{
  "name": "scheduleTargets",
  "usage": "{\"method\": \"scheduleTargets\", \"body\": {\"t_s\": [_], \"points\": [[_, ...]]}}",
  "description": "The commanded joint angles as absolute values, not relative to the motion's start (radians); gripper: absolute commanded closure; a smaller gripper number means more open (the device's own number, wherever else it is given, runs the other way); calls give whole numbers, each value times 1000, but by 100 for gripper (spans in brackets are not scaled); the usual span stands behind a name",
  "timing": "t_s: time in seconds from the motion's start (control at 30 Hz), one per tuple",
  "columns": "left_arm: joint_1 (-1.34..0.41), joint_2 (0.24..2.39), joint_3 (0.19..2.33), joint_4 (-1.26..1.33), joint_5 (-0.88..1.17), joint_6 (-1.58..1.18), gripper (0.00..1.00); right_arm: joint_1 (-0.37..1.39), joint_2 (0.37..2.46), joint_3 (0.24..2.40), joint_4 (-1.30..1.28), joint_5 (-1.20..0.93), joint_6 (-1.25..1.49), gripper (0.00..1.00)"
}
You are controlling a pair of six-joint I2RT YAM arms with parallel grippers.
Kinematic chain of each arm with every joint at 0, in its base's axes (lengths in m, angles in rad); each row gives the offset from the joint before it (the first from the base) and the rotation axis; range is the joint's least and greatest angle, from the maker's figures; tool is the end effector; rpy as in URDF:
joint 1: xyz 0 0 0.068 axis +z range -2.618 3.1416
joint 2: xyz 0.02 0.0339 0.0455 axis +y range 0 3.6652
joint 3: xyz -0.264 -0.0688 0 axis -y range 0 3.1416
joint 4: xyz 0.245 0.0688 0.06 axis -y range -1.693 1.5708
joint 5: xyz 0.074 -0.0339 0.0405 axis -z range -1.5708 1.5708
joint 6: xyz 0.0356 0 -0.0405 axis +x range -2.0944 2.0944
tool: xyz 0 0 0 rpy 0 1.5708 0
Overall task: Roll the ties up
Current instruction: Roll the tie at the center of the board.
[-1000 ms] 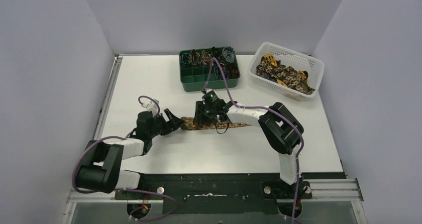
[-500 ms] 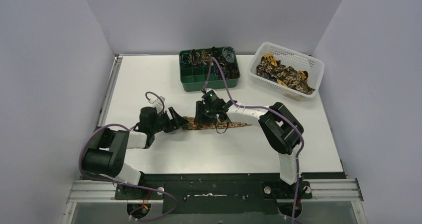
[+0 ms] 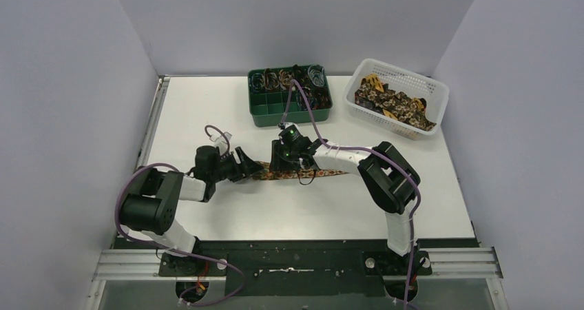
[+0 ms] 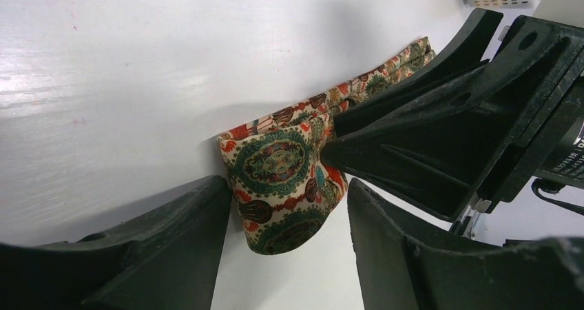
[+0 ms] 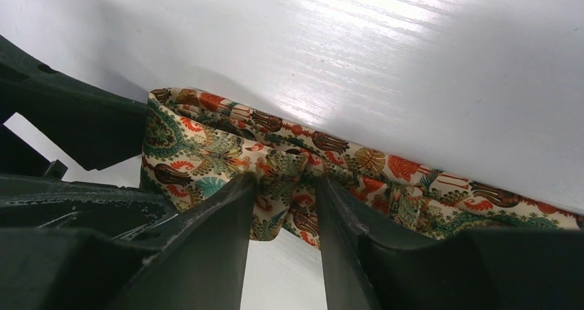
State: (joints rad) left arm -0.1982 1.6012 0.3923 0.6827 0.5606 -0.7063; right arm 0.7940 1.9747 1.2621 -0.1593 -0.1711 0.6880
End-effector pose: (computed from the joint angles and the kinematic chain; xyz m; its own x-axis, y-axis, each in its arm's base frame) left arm 0.2521 -0.0699 0.1172 -0.7754 -0.4049 -0.4845 0.1502 0.6270 -0.7644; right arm 0.2891 0.3027 0.1580 -0.9096 -0.0327 -0.4142 -0.2614 0.8200 0.5092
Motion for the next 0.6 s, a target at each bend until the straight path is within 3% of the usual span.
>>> {"method": "scheduleTargets", "body": {"t_s": [0.0,0.57], "points": [[-193,1644,413,679,590,-707,40,803,1976,1289,-196,-129,663,62],[-194,1610,486,377,506,-586,42,803,1972,1285,-206,-115,658,63]]}}
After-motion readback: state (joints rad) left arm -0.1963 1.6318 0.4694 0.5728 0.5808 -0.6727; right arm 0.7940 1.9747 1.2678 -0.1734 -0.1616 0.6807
